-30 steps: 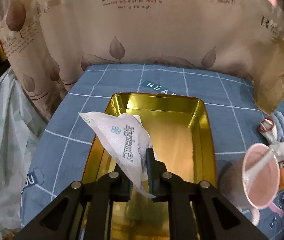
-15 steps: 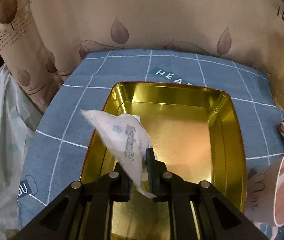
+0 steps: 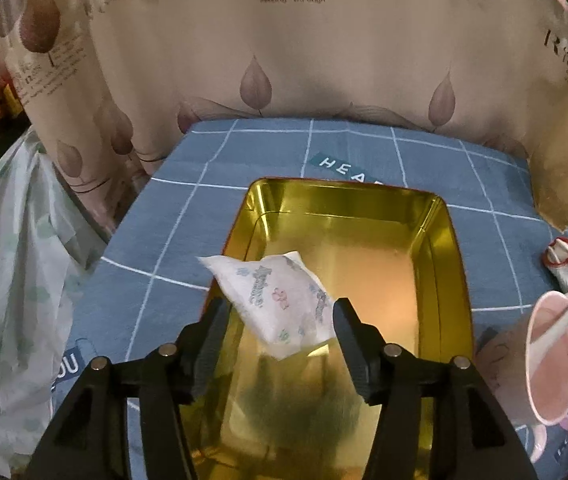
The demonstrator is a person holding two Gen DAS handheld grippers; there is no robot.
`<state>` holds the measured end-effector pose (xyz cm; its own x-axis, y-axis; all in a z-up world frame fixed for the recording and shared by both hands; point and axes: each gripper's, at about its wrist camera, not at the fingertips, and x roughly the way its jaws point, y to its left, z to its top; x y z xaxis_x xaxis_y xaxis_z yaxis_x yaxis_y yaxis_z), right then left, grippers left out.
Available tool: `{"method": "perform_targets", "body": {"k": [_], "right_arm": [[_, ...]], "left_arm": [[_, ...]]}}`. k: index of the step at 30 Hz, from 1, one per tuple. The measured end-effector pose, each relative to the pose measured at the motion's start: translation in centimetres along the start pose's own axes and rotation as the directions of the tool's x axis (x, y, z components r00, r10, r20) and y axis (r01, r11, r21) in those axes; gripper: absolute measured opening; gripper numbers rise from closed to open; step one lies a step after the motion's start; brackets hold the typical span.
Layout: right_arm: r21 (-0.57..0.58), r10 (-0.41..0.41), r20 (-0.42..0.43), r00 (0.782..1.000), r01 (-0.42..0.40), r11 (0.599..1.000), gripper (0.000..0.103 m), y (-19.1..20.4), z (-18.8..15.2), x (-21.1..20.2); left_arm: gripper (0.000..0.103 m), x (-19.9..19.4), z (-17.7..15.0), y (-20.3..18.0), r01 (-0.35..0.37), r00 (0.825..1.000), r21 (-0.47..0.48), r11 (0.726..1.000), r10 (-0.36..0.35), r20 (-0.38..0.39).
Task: Organize soft objects
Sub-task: 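Release the white packet into the tin tray with left gripper while right grasps pink packet, then carry the pink wipes packet into the tin tray and release it with the right gripper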
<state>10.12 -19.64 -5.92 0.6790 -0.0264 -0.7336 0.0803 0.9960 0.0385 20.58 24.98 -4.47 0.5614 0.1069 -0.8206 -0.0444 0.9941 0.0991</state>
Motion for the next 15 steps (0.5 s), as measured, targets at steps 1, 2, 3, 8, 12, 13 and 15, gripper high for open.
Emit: {"method": "perform_targets", "body": {"k": [1, 2, 3, 8, 12, 13, 15], "right_arm": [[0.002, 0.0, 0.008, 1.0, 0.0, 1.0, 0.053, 0.0, 0.0, -0.3], [0.002, 0.001, 0.012, 1.0, -0.001, 1.0, 0.053, 0.1, 0.0, -0.6], [0.002, 0.005, 0.018, 1.0, -0.005, 1.0, 0.053, 0.1, 0.0, -0.9], [-0.009, 0.019, 0.044, 0.999, -0.019, 1.0, 0.053, 0.7, 0.0, -2.2], [-0.027, 0.031, 0.062, 0.998, -0.029, 0.999, 0.053, 1.7, 0.1, -2.9], [-0.031, 0.035, 0.065, 0.997, -0.033, 0.999, 0.053, 2.0, 0.2, -3.1], [-0.047, 0.044, 0.071, 0.996, -0.041, 0.998, 0.053, 2.8, 0.2, -3.4]], "left_arm": [[0.056, -0.5, -0.2, 0.2, -0.006, 1.0, -0.006, 1.0, 0.006, 0.005], [0.056, -1.0, -0.5, 0.3, -0.009, 1.0, -0.013, 1.0, 0.01, 0.011], [0.057, -1.4, -0.8, 0.5, -0.014, 1.0, -0.019, 1.0, 0.014, 0.016], [0.058, -4.2, -3.8, 1.2, -0.042, 0.998, -0.057, 0.998, 0.044, 0.037], [0.058, -6.1, -6.6, 1.7, -0.073, 0.996, -0.085, 0.994, 0.078, 0.051], [0.058, -6.5, -7.2, 1.8, -0.087, 0.994, -0.092, 0.992, 0.093, 0.053], [0.058, -7.4, -8.1, 2.0, -0.1, 0.992, -0.113, 0.989, 0.108, 0.063]]}}
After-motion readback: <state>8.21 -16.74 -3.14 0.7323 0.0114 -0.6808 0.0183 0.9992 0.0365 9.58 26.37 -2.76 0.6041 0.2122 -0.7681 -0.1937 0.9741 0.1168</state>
